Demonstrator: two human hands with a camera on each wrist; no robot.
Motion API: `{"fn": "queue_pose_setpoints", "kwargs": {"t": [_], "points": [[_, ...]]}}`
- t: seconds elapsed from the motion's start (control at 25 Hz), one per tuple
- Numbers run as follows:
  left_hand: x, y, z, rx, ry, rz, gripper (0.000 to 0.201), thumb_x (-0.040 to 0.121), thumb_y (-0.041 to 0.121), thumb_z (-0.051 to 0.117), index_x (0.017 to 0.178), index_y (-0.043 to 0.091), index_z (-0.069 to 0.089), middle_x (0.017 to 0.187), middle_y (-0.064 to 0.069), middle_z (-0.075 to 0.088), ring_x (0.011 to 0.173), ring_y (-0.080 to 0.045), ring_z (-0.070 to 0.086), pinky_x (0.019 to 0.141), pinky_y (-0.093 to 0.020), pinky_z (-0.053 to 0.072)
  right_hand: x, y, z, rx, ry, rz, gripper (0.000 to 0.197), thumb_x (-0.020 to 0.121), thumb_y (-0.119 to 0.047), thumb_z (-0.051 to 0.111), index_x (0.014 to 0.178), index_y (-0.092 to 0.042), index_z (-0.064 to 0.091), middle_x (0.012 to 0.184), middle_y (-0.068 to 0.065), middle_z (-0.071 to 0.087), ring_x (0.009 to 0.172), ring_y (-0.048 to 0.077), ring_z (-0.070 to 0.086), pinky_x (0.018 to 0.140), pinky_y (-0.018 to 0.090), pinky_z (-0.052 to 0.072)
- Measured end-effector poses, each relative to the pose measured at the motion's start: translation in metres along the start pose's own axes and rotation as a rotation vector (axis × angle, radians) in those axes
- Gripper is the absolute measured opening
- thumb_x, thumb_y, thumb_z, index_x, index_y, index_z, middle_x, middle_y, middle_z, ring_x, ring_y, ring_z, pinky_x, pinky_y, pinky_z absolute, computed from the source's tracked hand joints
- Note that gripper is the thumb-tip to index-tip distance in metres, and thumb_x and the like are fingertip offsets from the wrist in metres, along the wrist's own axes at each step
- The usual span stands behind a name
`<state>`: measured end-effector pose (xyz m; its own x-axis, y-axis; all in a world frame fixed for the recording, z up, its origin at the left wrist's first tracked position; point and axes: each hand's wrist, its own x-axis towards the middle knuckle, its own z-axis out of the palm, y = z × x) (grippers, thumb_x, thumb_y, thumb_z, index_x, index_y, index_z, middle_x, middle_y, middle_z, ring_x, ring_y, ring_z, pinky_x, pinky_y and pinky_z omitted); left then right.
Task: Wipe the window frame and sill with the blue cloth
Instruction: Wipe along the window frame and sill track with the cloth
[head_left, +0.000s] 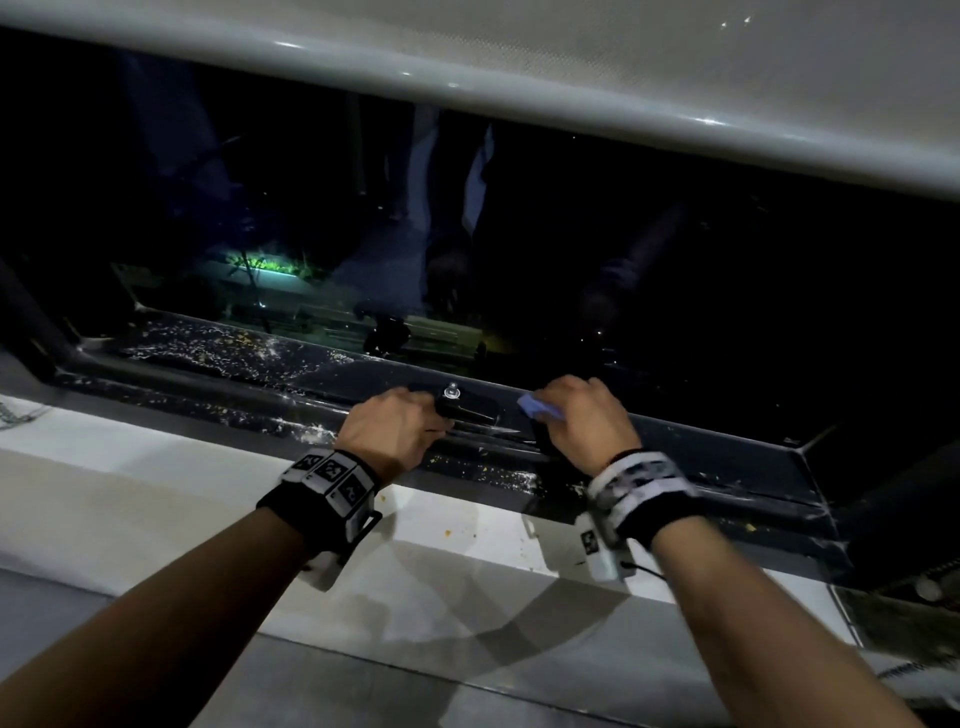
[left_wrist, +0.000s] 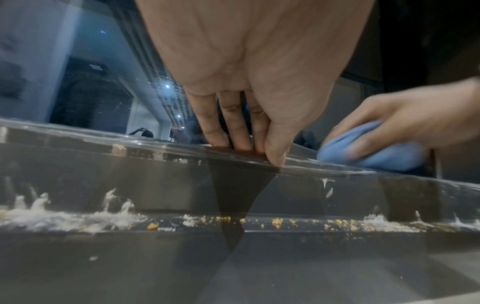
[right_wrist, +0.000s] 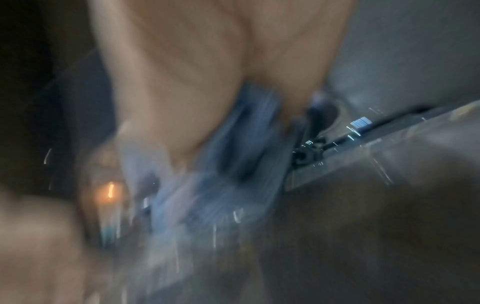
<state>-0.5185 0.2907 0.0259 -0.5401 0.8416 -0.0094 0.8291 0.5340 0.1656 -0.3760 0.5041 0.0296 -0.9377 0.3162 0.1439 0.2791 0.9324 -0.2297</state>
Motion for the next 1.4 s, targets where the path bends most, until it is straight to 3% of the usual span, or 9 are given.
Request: {"fn": "queue_pose_setpoints", "kwargs": {"t": [0.12,0.24,0.4,0.52,0.68,0.92,1.08,1.32,1.4], "points": [[0.002,-0.004,0.0,-0.016,-0.007,-0.001,0.029,0.099,0.039,0.049,0.124,0.044,0.063,0.113,0.012,0.061,0.111,-0.017,0.054,0.082,-0.034,0.049,-0.002,0.022,-0.039,0.212,-0.08,-0.08,0.018,0.084,-0.024,0.074,0.102,-0.027,0.075,0.099,-0.009,0.066,0.092,0.011,0.064,0.086,0.03,0.051],[0.003,-0.004,0.0,-0.014,-0.014,0.008,0.029,0.099,0.04,0.048,0.123,0.045,0.063,0.113,0.013,0.06,0.111,-0.017,0.053,0.081,-0.034,0.049,0.01,0.007,-0.03,-0.066,0.1,0.135,0.02,0.09,-0.032,0.063,0.108,-0.028,0.071,0.105,0.002,0.064,0.096,0.027,0.061,0.081,0.035,0.05],[0.003,-0.005,-0.003,0.0,-0.023,0.027,0.028,0.1,0.039,0.046,0.121,0.045,0.063,0.109,0.014,0.058,0.109,-0.016,0.053,0.078,-0.034,0.048,0.01,-0.021,0.006,-0.095,-0.175,-0.021,0.033,0.096,-0.021,0.051,0.129,-0.021,0.058,0.128,0.001,0.055,0.109,0.029,0.049,0.093,0.036,0.04],[0.003,-0.007,-0.003,-0.014,-0.021,0.043,0.028,0.099,0.038,0.047,0.122,0.044,0.064,0.11,0.014,0.058,0.109,-0.017,0.053,0.078,-0.034,0.049,0.003,0.005,-0.04,0.073,-0.374,-0.196,0.029,0.083,-0.02,0.062,0.111,-0.023,0.071,0.112,-0.005,0.065,0.103,0.015,0.06,0.093,0.027,0.044],[0.004,-0.008,-0.001,-0.026,0.003,0.053,0.027,0.099,0.039,0.048,0.119,0.043,0.065,0.109,0.015,0.059,0.108,-0.016,0.054,0.074,-0.032,0.045,0.015,0.01,-0.039,0.032,-0.096,0.027,0.018,0.083,-0.019,0.058,0.093,-0.03,0.068,0.097,-0.006,0.062,0.095,0.018,0.062,0.086,0.033,0.048],[0.006,-0.008,-0.003,-0.029,-0.013,0.047,0.025,0.099,0.037,0.049,0.116,0.043,0.066,0.107,0.014,0.059,0.108,-0.017,0.055,0.073,-0.033,0.043,-0.004,0.001,-0.03,0.248,-0.289,-0.131,0.025,0.087,-0.018,0.067,0.11,-0.028,0.071,0.11,-0.014,0.066,0.101,0.003,0.059,0.095,0.019,0.041],[0.006,-0.006,-0.001,-0.017,-0.007,0.056,0.026,0.099,0.035,0.048,0.115,0.041,0.067,0.106,0.013,0.059,0.107,-0.018,0.055,0.073,-0.033,0.047,-0.002,0.015,-0.017,0.018,0.019,0.167,0.022,0.09,-0.023,0.06,0.108,-0.032,0.067,0.109,-0.005,0.062,0.1,0.022,0.059,0.09,0.034,0.047],[0.006,-0.007,0.0,-0.019,0.016,0.058,0.026,0.098,0.038,0.048,0.116,0.043,0.066,0.109,0.016,0.06,0.109,-0.018,0.056,0.077,-0.034,0.05,-0.039,-0.013,-0.015,0.271,-0.199,-0.233,0.033,0.084,-0.01,0.062,0.113,-0.025,0.071,0.115,-0.01,0.066,0.106,0.007,0.058,0.095,0.022,0.041],[0.006,-0.007,0.001,-0.011,0.027,0.064,0.024,0.098,0.036,0.05,0.113,0.041,0.068,0.107,0.015,0.061,0.107,-0.019,0.057,0.075,-0.035,0.051,-0.042,0.015,-0.018,0.341,0.018,0.02,0.032,0.085,-0.011,0.062,0.111,-0.025,0.071,0.112,-0.008,0.066,0.104,0.009,0.06,0.095,0.025,0.044]]}}
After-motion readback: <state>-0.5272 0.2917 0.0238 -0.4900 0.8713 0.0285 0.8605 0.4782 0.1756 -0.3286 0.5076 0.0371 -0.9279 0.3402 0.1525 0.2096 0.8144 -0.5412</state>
